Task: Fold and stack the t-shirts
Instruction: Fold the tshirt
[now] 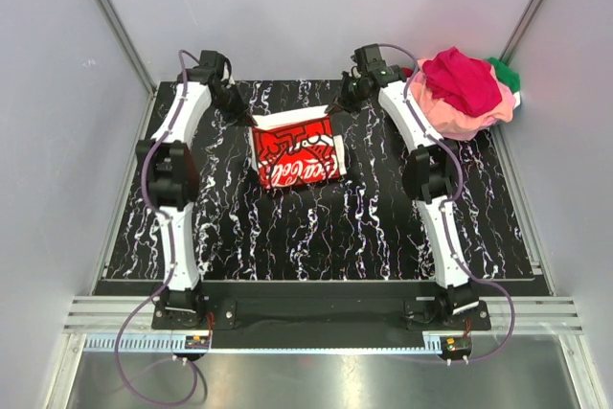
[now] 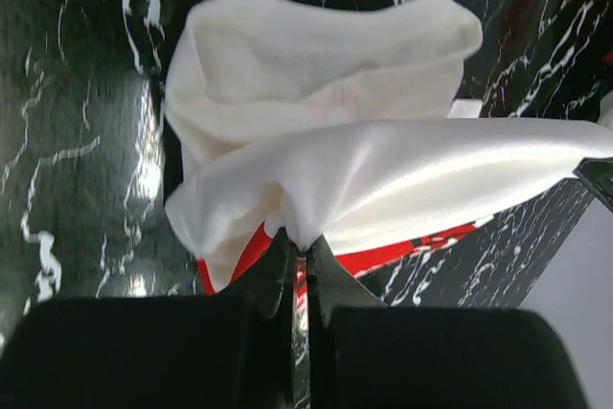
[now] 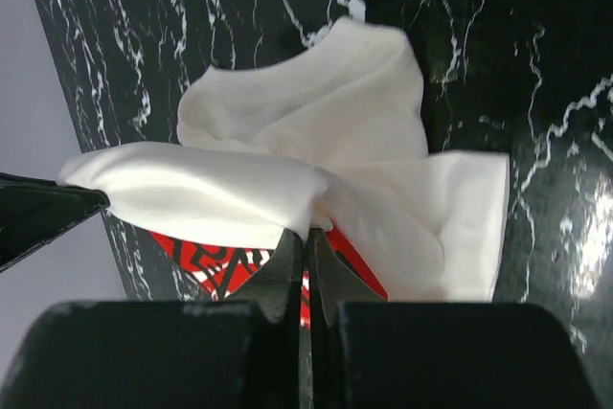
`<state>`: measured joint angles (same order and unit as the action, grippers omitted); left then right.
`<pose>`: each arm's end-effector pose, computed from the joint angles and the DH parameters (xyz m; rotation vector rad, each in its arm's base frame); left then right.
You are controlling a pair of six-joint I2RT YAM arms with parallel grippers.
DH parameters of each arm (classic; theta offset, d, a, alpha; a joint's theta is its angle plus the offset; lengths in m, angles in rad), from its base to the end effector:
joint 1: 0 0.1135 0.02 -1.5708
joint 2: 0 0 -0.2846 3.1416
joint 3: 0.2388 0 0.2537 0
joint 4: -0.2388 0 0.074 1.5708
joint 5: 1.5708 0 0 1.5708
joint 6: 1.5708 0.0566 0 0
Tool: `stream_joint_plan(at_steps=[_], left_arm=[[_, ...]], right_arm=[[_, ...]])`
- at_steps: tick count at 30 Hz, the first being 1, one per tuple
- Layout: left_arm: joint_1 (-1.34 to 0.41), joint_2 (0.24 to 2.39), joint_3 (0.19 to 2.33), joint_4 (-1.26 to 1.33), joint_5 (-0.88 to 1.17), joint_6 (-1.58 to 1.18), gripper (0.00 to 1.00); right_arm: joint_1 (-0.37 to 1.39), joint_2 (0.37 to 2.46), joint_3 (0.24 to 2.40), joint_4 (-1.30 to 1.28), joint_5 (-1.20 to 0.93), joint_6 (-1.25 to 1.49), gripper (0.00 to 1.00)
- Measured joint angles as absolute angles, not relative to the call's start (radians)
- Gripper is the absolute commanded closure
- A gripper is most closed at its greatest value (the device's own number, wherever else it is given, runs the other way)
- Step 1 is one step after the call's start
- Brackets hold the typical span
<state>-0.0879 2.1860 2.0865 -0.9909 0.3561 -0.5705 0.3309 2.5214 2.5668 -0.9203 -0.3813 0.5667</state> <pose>0.4906 -0.0630 0.2685 -0.5340 2.6720 -0.6791 0.5381 0.2071 0.2529 0.1226 2.5503 0.8437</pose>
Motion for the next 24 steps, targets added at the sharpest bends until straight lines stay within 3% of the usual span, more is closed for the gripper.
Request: stream_joint_plan(at_steps=[5,8,10,11,12,14,16,21,24], left_arm=[[-0.053,2.379,2.225,-0.968,0.403,-0.592,0.99],[-0.029,2.482,2.278,-0.937,0.439,-0.608,0.87],[-0.019,2.527,2.292,-0.921,0.458,-0.618,0.86],[-0.014,2.546,2.299,-0.914,0.468,-0.625,0.77],[-0.011,2.561,2.303,-0.908,0.477,-0.627,0.69],[-0.006,2.576,2.304,-0.899,0.498,-0.636,0.5],[0.0,2.576,2.308,-0.891,0.521,-0.642,0.4],[0.015,2.543,2.299,-0.874,0.527,-0.612,0.07],[0.027,2.449,2.22,-0.868,0.509,-0.585,0.04]], right_arm=[[0.31,2.649,2.595,-0.774,-0.441,0.628,1.0],[0.305,2.723,2.595,-0.685,-0.463,0.672,0.99],[0.305,2.755,2.595,-0.648,-0.466,0.695,0.86],[0.305,2.766,2.595,-0.632,-0.466,0.706,0.75],[0.305,2.776,2.595,-0.617,-0.466,0.717,0.52],[0.304,2.783,2.595,-0.592,-0.465,0.727,0.33],[0.3,2.783,2.595,-0.568,-0.465,0.732,0.22],[0.284,2.779,2.588,-0.535,-0.466,0.708,0.17],[0.273,2.737,2.527,-0.54,-0.463,0.677,0.17]])
